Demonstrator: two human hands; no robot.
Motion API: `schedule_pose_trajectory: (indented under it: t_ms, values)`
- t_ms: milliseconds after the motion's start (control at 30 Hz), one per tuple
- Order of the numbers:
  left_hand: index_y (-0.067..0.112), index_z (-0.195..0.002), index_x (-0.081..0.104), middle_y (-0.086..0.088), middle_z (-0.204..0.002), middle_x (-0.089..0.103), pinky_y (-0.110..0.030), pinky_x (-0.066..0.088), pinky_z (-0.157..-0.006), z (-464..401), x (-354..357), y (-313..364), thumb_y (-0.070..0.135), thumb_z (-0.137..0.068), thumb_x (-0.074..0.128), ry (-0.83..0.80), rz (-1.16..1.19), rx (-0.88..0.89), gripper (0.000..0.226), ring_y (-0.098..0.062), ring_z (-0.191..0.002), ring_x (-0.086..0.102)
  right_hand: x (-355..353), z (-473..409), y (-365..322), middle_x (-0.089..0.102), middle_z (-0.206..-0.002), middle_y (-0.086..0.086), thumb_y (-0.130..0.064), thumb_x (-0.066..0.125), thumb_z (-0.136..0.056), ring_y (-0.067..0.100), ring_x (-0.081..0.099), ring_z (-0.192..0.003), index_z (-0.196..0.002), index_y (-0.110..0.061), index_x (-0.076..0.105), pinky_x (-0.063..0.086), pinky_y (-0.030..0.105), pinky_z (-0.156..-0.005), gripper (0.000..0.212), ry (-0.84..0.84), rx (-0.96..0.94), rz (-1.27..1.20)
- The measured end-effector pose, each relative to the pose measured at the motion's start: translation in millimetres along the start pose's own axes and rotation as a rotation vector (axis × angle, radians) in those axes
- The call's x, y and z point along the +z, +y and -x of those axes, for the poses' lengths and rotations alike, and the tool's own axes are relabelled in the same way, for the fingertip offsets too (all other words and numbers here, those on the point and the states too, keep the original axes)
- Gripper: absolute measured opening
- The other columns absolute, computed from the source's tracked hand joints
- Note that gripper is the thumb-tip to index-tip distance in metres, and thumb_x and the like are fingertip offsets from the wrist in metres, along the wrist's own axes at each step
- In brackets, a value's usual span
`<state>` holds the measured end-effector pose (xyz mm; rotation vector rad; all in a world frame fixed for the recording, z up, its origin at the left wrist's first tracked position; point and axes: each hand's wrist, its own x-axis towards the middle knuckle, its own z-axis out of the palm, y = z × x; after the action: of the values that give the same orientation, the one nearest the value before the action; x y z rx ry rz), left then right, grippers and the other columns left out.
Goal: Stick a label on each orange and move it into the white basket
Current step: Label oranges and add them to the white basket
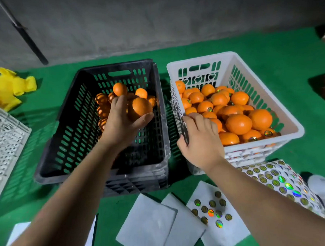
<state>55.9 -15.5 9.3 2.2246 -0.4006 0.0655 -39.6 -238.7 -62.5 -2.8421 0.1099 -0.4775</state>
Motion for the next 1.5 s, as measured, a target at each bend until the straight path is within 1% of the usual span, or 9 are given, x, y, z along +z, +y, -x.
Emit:
schedule_pose_trajectory:
  t_ms: [67,133,267,367,500,633,900,1133,1500]
  values:
    - [0.032,-0.136,0.049,0.022,-0.125,0.059,-0.016,0.053,-0.081,53.9,7.6,24.0,0.046,-0.084,0.084,0.056,0.190,0.161,0.064,-0.004,-0.107,0.065,-5.4,8.3,4.0,0.049,-0.136,0.011,-0.030,0.062,-0.094,0.033,0.048,-0.121,-0.141,-0.012,0.053,0.038,0.045,-0.101,0.051,0.049,-0.035,-0.144]
    - [0.038,-0.136,0.048,0.022,-0.134,0.057,-0.013,0.054,-0.082,106.7,23.8,37.1,0.043,-0.083,0.086,0.046,0.354,0.233,0.066,-0.007,-0.116,0.064,-8.9,24.8,13.4,0.049,-0.133,0.010,-0.021,0.064,-0.095,0.030,0.048,-0.124,-0.137,-0.012,0.056,0.040,0.044,-0.100,0.044,0.142,-0.037,-0.350]
    - [0.043,-0.142,0.046,0.020,-0.148,0.049,-0.015,0.052,-0.090,185.0,76.1,24.1,0.057,-0.082,0.082,-0.147,0.386,0.135,0.072,-0.004,-0.131,0.055,-0.6,98.8,35.0,0.038,-0.132,0.004,-0.016,0.057,-0.095,0.027,0.046,-0.124,-0.133,-0.015,0.057,0.045,0.039,-0.100,0.038,0.181,0.030,-0.643]
    - [0.044,-0.142,0.044,0.024,-0.142,0.048,-0.030,0.057,-0.086,224.1,124.4,-2.8,0.058,-0.086,0.080,-0.300,0.467,-0.111,0.068,-0.008,-0.123,0.060,24.9,165.9,57.7,0.046,-0.126,0.006,-0.008,0.057,-0.090,0.030,0.049,-0.120,-0.127,-0.013,0.062,0.046,0.043,-0.095,0.038,-0.007,0.057,-0.444]
    - [0.039,-0.143,0.039,0.008,-0.152,0.045,-0.039,0.060,-0.092,242.0,174.7,-45.5,0.044,-0.086,0.084,-0.601,0.343,-0.243,0.073,-0.010,-0.118,0.064,57.2,212.1,86.4,0.053,-0.137,0.000,-0.010,0.064,-0.094,0.023,0.051,-0.126,-0.139,-0.019,0.059,0.044,0.036,-0.107,0.046,-0.493,0.186,-0.245]
    - [0.032,-0.143,0.040,-0.001,-0.139,0.058,-0.045,0.054,-0.099,238.7,194.3,-64.4,0.047,-0.083,0.085,-0.833,0.127,-0.284,0.077,-0.021,-0.117,0.061,71.7,215.1,95.3,0.043,-0.144,0.002,-0.023,0.053,-0.102,0.023,0.044,-0.127,-0.153,-0.030,0.043,0.044,0.035,-0.103,0.052,-0.620,0.142,-0.051]
    - [0.036,-0.134,0.041,0.000,-0.134,0.062,-0.045,0.054,-0.100,236.1,197.8,-68.4,0.052,-0.084,0.082,-0.855,0.087,-0.375,0.066,-0.023,-0.115,0.063,73.2,205.2,93.7,0.041,-0.131,0.003,-0.024,0.056,-0.100,0.026,0.044,-0.122,-0.133,-0.031,0.050,0.046,0.034,-0.083,0.034,-0.669,0.064,0.086]
    - [0.039,-0.132,0.040,0.002,-0.136,0.062,-0.044,0.055,-0.102,237.2,198.4,-69.3,0.050,-0.083,0.083,-0.853,0.110,-0.399,0.066,-0.021,-0.117,0.063,70.3,195.4,95.9,0.041,-0.141,0.000,-0.018,0.060,-0.100,0.024,0.046,-0.128,-0.147,-0.034,0.041,0.053,0.036,-0.094,0.053,-0.712,0.028,0.092]
    - [0.044,-0.128,0.038,0.005,-0.129,0.062,-0.043,0.056,-0.100,237.5,201.4,-73.2,0.053,-0.082,0.083,-0.857,0.106,-0.414,0.066,-0.019,-0.112,0.063,69.8,181.2,96.2,0.044,-0.128,-0.003,-0.024,0.068,-0.096,0.022,0.047,-0.116,-0.122,-0.029,0.053,0.044,0.035,-0.094,0.031,-0.705,-0.081,0.161]
